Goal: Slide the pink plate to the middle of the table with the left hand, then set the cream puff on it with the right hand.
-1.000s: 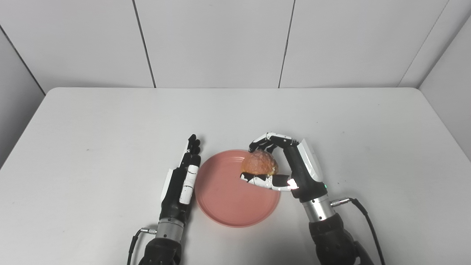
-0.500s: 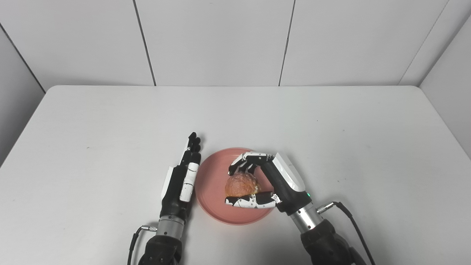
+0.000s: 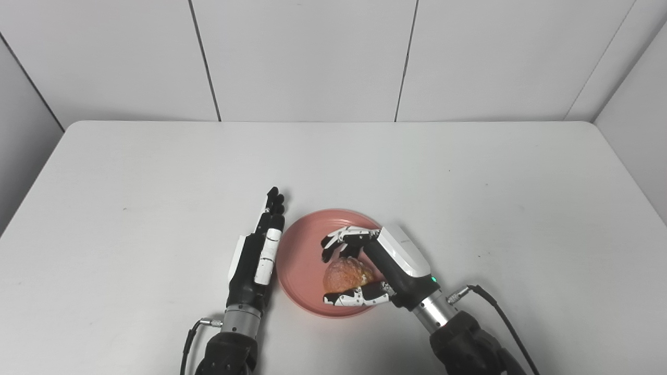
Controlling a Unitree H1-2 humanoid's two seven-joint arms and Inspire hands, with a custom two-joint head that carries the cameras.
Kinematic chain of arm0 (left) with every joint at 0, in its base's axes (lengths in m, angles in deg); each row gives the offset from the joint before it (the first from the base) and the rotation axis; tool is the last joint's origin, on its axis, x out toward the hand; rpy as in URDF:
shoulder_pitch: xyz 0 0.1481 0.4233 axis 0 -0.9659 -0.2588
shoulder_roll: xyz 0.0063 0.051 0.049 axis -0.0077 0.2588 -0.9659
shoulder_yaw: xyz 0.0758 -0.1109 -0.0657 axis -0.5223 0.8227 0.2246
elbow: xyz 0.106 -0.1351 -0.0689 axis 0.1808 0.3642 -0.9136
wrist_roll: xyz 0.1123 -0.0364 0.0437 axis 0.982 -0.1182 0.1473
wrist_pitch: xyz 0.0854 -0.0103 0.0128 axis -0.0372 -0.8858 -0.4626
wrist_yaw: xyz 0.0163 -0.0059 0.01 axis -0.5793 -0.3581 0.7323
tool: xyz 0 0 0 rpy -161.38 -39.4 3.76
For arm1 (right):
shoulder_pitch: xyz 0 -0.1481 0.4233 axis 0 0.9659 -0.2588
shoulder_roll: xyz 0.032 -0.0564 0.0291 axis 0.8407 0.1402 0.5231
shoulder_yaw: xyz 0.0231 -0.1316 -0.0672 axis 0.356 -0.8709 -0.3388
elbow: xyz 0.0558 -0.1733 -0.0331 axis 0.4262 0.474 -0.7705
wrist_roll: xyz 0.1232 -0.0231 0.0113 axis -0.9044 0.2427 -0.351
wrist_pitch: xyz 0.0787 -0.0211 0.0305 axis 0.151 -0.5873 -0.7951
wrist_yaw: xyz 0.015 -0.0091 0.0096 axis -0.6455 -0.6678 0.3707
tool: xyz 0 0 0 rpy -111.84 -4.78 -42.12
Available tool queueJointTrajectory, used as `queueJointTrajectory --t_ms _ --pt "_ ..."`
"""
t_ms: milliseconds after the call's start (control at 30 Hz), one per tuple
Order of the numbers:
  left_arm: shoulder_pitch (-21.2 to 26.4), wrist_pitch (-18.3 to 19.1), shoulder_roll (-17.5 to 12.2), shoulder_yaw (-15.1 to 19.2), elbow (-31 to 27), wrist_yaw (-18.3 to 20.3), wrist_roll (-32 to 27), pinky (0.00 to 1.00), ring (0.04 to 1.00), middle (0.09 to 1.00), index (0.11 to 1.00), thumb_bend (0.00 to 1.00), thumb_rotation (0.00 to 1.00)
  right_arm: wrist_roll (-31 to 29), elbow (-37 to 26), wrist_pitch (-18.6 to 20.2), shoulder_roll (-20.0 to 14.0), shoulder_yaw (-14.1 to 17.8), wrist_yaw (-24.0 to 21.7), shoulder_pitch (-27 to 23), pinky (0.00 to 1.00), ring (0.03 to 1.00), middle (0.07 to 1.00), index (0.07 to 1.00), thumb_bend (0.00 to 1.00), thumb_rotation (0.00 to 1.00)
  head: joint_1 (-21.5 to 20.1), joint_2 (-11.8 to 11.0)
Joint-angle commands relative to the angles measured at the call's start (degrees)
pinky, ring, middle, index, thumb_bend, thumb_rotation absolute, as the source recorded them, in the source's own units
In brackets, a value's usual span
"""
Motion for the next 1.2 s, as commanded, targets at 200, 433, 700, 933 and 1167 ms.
queueJointTrajectory --t_ms 200,433,700,933,1167 --pt "0.29 0.79 0.37 -0.6 -1.84 0.86 -0.78 1.0 1.0 1.0 1.0 0.66 1.0 4.16 -3.34 -0.15 -2.48 -0.87 -1.96 -2.45 0.96 0.939 0.907 0.869 0.61 0.5 0.01 0.04" --pt "0.58 1.19 0.34 -0.48 -1.79 1.01 -1.47 1.0 1.0 1.0 1.0 0.68 1.0 4.0 -4.76 -0.74 -4.15 -0.82 -2.97 -2.32 1.0 1.0 0.999 0.997 0.7 0.86 0.01 0.04" --pt "0.62 1.4 0.52 -0.32 -1.72 0.31 -0.53 1.0 1.0 1.0 1.0 0.7 1.0 3.19 -3.58 -4.85 -3.97 0.33 1.5 -2.18 1.0 1.0 1.0 1.0 0.76 0.9 0.01 0.04" --pt "0.61 0.99 0.44 -0.27 -1.99 0.5 -0.82 1.0 1.0 1.0 1.0 0.7 1.0 -3.1 -3.76 -5.78 -0.62 4.32 6.61 0.23 1.0 1.0 1.0 1.0 0.75 0.98 0.08 0.51" --pt "0.93 1.95 0.34 0.22 -1.68 -0.55 0.45 1.0 1.0 1.0 1.0 0.72 1.0 -16.6 -4.61 -2.23 2.55 8.0 3.97 1.8 1.0 1.0 1.0 1.0 0.76 1.0 0.31 0.77"
